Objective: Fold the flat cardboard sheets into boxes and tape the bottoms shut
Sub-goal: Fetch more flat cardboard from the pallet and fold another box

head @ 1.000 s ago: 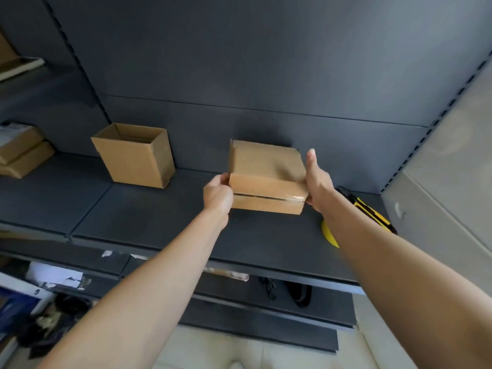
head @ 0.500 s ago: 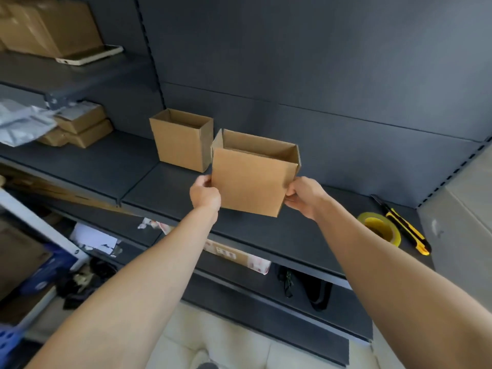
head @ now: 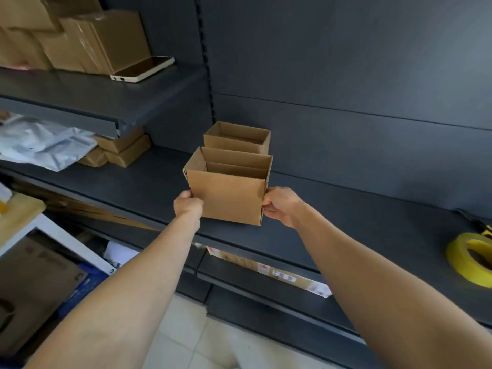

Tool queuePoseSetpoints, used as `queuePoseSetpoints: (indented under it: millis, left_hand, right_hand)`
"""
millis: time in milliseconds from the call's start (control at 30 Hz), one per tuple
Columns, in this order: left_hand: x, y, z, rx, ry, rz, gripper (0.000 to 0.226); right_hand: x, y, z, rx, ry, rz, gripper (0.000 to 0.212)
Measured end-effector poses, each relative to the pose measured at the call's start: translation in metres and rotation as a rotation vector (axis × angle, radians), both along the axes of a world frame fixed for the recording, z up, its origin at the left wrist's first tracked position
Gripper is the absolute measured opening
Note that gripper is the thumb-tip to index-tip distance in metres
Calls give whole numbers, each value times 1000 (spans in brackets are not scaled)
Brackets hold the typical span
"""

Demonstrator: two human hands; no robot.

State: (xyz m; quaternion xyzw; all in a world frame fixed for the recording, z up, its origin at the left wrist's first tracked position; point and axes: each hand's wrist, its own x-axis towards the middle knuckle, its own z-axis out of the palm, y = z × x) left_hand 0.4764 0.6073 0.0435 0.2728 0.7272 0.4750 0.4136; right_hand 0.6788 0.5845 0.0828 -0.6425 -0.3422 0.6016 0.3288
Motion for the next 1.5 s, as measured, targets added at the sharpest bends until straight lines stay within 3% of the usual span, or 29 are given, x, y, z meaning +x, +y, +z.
queuePoseSetpoints:
  millis: [433, 533, 600, 667, 867, 1000, 1067, 1133, 1233, 1500]
  left_hand:
    - [-29, 67, -17, -19, -34, -179, 45]
    - [-31, 62, -10, -61, 33, -149, 54]
    - [-30, 53, -1, -55, 129, -124, 49]
    - [-25, 41, 12, 11, 228, -159, 38]
    - [3, -30, 81, 245, 634, -422, 28]
    - [14, -102, 133, 364, 1091, -460, 32]
    - [14, -143, 156, 336, 1336, -434, 33]
    - [10, -186, 174, 237, 1514, -395, 33]
    - [-4, -250, 195, 65, 1668, -309, 34]
    - [-64, -406, 256, -171, 1723, 156, 32]
  right_hand:
    - [-33, 40, -13, -12, -37, -63, 29]
    - [-28, 35, -6, 33, -180, -52, 32]
    - [-22, 31, 0, 98, -351, -38, 47]
    - [-16, 26, 12, 222, -497, 38, 45]
    - [-9, -7, 75, 574, -868, 519, 50]
    - [-18, -40, 119, 849, -1264, 836, 34]
    - [-30, -61, 135, 967, -1353, 969, 41]
    - [-46, -86, 151, 1073, -1371, 1064, 46]
    - [-75, -127, 175, 1286, -1303, 1127, 32]
    - [-174, -245, 247, 1711, -970, 1075, 36]
